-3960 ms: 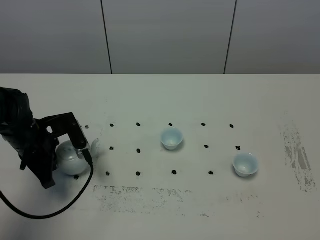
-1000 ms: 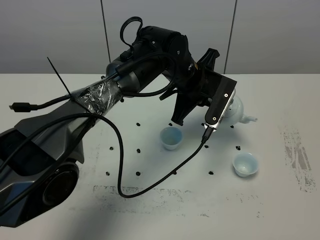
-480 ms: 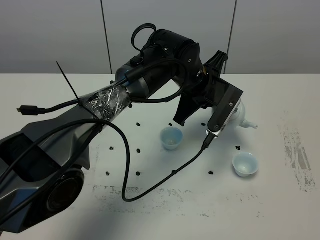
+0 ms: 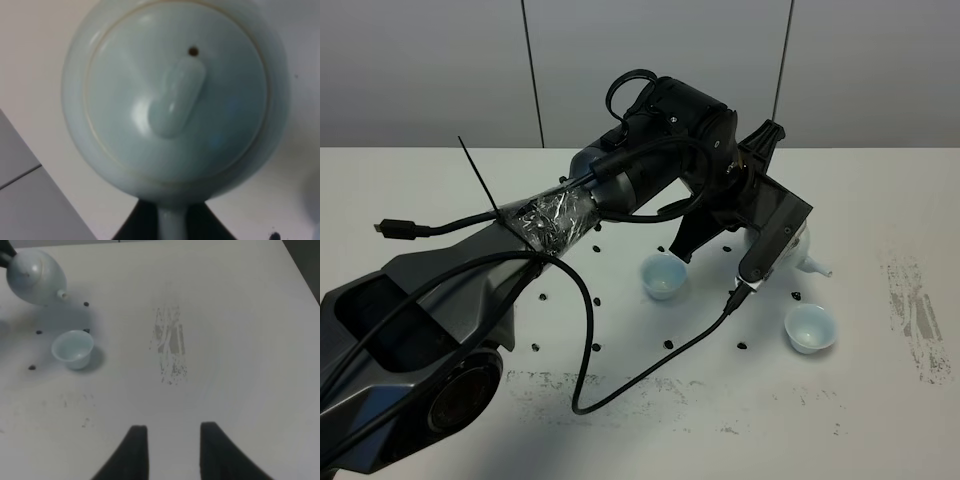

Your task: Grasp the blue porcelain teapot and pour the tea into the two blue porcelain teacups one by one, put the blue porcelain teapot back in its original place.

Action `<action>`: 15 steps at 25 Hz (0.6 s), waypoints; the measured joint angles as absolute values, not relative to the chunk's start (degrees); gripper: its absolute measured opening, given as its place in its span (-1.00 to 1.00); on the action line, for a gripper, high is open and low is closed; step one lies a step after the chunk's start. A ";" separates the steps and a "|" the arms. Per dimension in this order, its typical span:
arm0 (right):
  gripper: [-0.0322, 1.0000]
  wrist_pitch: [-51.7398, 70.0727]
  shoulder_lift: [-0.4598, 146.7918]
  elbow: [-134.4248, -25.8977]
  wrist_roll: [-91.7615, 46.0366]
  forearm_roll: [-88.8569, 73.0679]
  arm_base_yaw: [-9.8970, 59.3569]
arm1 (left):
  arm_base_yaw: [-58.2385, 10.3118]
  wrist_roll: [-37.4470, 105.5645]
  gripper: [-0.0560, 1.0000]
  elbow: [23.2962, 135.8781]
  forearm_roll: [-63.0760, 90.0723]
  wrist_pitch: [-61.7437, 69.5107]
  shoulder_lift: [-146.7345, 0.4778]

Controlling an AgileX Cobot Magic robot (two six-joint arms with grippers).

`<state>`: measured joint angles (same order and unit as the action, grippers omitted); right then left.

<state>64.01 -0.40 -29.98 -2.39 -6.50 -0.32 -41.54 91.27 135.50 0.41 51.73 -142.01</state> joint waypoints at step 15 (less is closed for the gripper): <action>-0.47 64.01 -0.40 -29.98 -2.39 -6.57 -0.32 | -43.52 91.22 -0.74 135.48 -6.26 51.54 -143.62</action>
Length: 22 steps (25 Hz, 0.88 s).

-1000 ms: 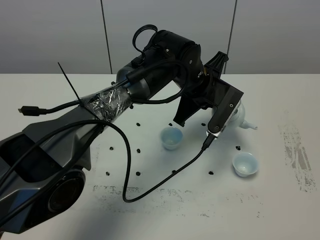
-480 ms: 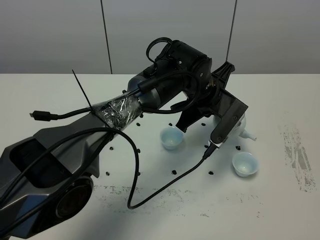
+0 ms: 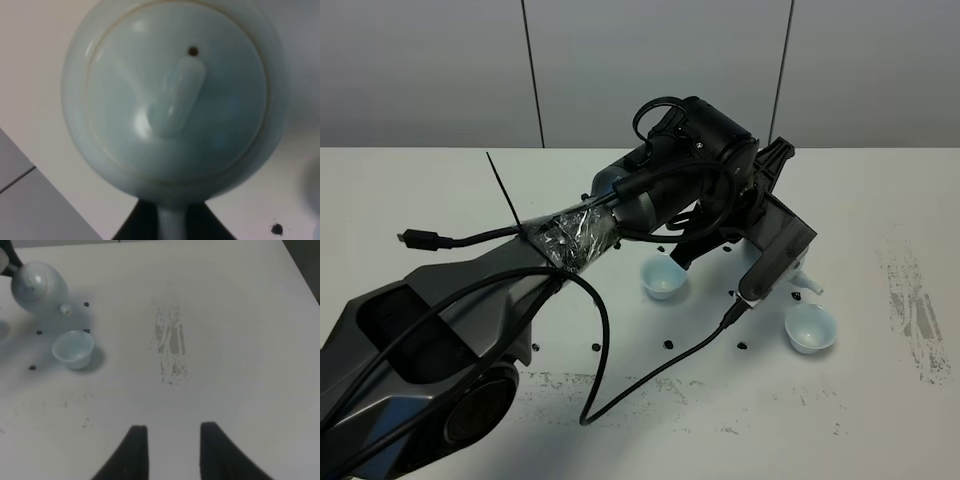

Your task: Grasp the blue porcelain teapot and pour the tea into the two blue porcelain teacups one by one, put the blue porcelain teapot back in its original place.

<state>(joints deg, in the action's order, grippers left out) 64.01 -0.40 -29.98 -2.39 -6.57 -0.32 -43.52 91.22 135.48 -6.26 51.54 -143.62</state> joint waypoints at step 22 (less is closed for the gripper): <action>-0.47 63.96 -0.40 -29.98 -2.39 -9.97 -0.32 | -47.49 90.77 -0.74 135.48 -16.18 52.58 -144.26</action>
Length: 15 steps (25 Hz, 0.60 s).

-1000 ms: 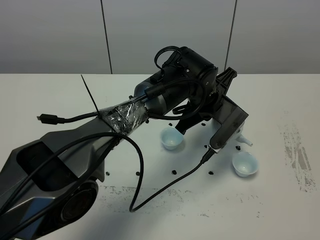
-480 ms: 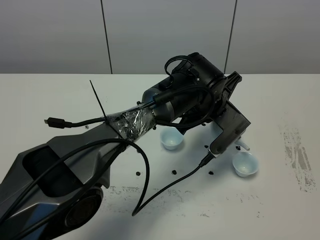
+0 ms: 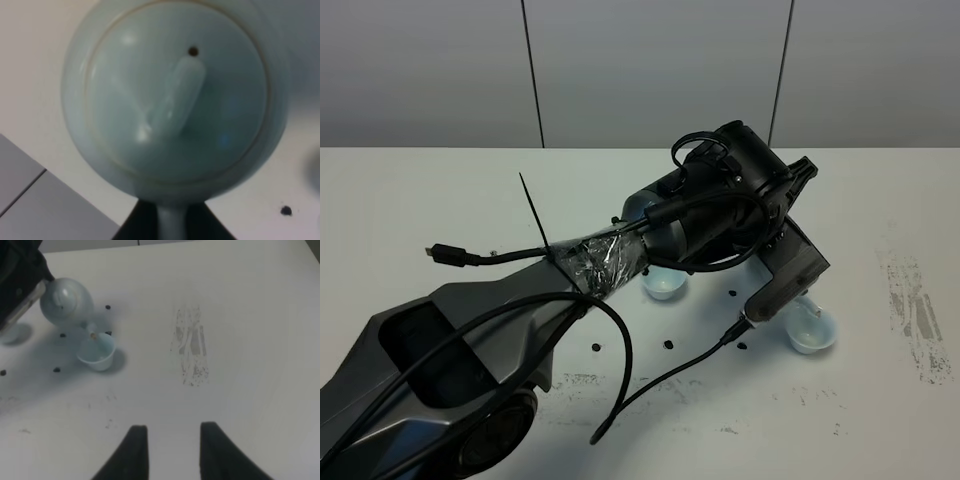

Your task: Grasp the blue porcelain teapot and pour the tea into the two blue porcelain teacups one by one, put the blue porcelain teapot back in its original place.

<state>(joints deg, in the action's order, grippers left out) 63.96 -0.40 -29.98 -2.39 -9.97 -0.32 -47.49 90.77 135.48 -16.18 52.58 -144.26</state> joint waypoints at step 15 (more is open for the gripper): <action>-0.47 63.82 -0.40 -29.98 -2.39 -10.04 -0.32 | -48.03 90.41 -0.74 135.48 -17.99 52.99 -144.26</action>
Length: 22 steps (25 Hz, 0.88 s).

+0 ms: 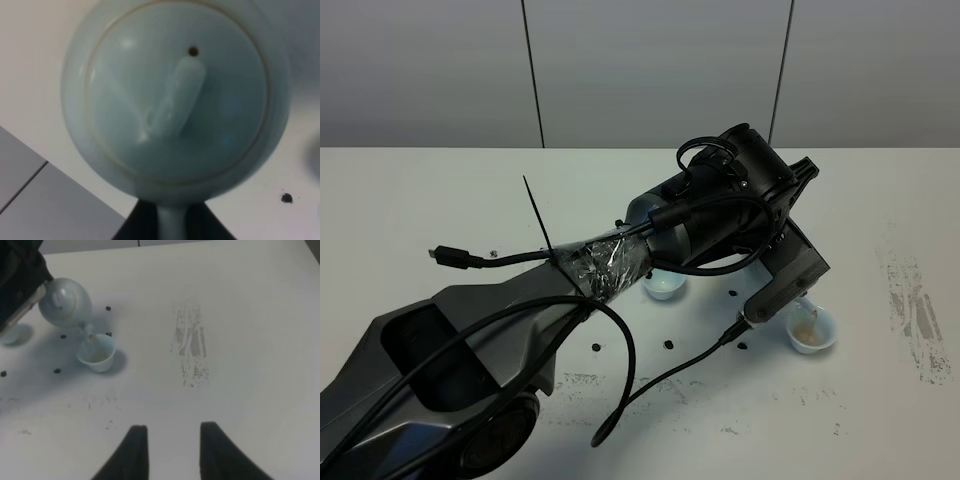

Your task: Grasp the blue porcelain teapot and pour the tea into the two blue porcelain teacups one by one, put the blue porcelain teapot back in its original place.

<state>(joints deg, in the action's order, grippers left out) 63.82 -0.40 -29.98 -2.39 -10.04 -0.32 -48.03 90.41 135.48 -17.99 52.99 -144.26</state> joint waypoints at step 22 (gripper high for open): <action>-0.47 63.64 -0.40 -29.98 -2.39 -10.04 -0.32 | -48.87 90.35 -0.74 135.48 -20.94 53.19 -144.40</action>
<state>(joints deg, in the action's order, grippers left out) 63.64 -0.40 -29.98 -2.39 -10.04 -0.32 -48.87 90.35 135.48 -20.94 53.19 -144.40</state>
